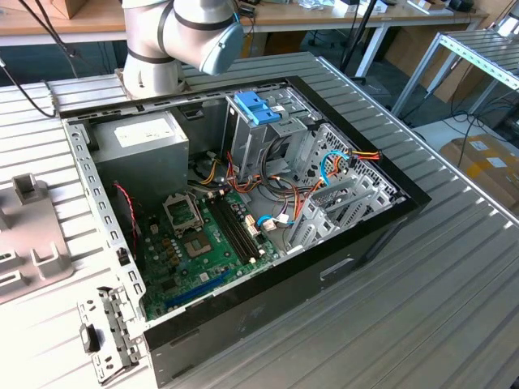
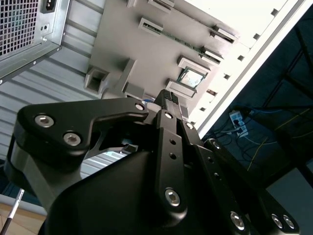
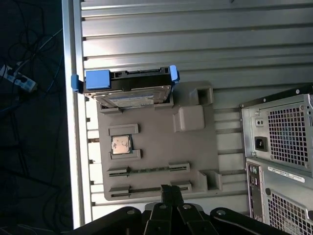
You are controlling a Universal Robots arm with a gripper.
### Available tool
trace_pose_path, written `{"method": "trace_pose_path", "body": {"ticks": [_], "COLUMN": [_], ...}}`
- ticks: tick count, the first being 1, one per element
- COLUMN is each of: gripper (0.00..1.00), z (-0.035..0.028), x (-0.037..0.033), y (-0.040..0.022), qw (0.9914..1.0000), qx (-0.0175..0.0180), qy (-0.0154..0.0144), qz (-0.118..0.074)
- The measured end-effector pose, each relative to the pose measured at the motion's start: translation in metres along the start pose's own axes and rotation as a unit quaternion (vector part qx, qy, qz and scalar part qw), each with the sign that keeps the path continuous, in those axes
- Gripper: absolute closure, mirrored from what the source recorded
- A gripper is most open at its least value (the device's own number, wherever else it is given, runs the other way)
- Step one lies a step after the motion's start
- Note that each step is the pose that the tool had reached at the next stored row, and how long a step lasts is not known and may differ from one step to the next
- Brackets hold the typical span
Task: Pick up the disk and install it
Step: 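Reach for the disk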
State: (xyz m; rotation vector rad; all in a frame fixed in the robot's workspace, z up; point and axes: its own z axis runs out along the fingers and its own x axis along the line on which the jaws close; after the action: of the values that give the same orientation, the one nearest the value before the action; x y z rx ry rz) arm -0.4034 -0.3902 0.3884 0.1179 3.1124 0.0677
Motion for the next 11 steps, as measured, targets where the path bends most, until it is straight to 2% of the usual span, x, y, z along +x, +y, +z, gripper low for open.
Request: {"method": "trace_pose_path", "body": {"ticks": [11], "gripper": [0.89], "z": [0.0006], "x": [0.0012], "y": [0.0051], "qw": [1.00000], "qx": [0.0000], "qy": [0.0000], "qz": [0.000]}}
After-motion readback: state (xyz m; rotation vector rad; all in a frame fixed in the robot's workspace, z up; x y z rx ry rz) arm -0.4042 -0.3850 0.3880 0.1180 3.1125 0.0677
